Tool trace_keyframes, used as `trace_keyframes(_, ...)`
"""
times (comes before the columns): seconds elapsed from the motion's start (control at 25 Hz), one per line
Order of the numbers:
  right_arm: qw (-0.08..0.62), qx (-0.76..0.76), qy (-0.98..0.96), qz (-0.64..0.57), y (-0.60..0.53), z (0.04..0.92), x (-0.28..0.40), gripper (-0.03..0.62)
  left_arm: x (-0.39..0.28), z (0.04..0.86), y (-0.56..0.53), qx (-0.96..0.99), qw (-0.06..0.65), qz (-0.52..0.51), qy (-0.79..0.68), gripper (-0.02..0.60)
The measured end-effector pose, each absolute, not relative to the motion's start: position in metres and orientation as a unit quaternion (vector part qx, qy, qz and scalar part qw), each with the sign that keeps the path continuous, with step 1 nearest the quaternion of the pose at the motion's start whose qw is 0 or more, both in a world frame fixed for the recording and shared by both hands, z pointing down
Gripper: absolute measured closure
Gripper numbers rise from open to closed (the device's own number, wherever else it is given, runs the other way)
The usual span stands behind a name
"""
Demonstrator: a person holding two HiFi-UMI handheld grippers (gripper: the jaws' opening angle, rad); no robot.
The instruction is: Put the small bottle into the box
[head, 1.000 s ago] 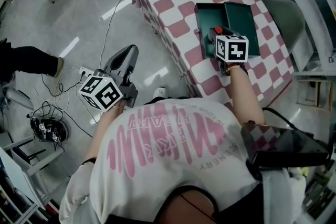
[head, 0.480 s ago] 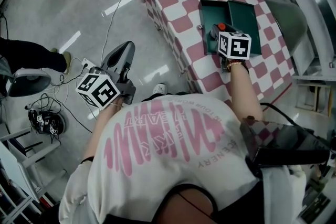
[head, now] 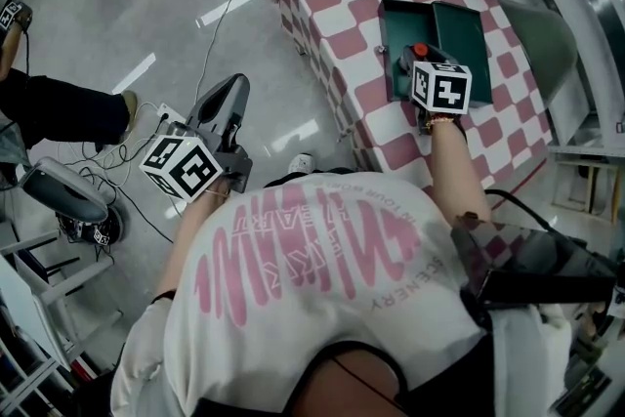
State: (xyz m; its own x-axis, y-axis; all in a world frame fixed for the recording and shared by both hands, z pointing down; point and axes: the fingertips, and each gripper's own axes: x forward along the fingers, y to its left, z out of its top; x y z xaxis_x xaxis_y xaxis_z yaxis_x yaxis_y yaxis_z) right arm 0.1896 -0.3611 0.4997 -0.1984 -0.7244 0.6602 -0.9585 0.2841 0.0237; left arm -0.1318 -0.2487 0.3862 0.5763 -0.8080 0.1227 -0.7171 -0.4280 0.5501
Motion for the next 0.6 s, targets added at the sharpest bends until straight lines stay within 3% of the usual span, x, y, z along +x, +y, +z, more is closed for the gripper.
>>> trace_keyframes(0.6,0.281,0.575,-0.738,0.213,-0.359,0.499,0.194,0.422,-0.142,0.385,-0.241,0.838,0.283,-0.08,-0.46,0.575)
